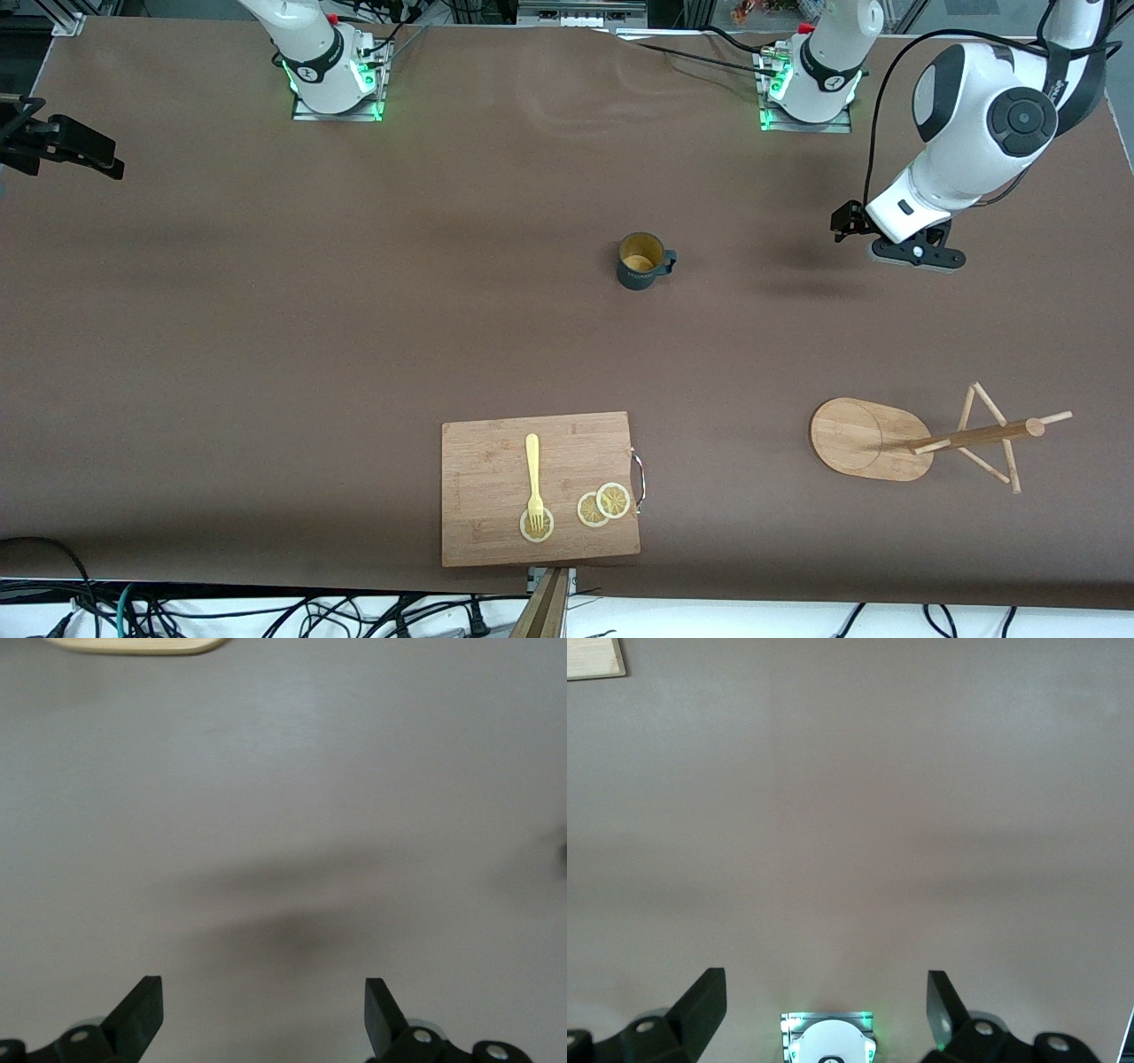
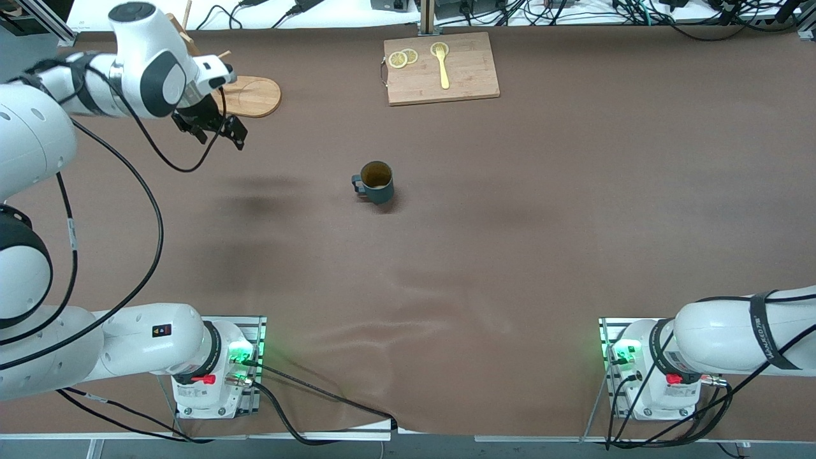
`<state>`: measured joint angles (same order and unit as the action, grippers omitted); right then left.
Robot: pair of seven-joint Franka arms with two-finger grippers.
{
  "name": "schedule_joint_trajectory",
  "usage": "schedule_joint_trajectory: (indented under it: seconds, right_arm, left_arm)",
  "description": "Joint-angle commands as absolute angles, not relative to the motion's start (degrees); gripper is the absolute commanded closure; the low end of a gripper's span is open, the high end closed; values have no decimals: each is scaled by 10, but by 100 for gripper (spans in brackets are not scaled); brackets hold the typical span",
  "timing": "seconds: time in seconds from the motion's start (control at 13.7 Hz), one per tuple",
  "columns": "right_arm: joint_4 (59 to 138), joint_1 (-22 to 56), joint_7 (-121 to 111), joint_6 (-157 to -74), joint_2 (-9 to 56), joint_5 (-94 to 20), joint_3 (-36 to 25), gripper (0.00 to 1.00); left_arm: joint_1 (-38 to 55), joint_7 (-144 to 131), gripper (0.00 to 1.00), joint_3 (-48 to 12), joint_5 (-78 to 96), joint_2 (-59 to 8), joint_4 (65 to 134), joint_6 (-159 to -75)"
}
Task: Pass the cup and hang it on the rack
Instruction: 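Move the left gripper toward the teal mug, opening its fingers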
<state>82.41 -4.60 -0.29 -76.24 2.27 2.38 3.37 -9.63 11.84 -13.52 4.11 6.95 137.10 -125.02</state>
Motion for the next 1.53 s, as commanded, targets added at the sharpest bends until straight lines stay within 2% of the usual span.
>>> schedule_joint_trajectory:
  seconds: [0.0,0.22,0.66,1.24,1.46]
  right_arm:
    - [825,-53,-11,-766,19,5,31,0]
    - [825,-53,-11,-767,19,5,31,0]
    - [825,-53,-11,-767,19,4,31,0]
    - [825,-53,-11,-767,19,4,30,0]
    - [825,-53,-11,-767,19,4,22,0]
  left_arm:
    - [-120,266,0,-138,119,68,1391,-1273]
    - [-158,519,0,-137,273,22,1395,-1272]
    - [-192,863,0,-136,374,-71,1395,-1252]
    - [-172,1338,0,-133,651,-227,1383,-1238]
    - [-132,1409,0,-135,746,-282,1342,-1218]
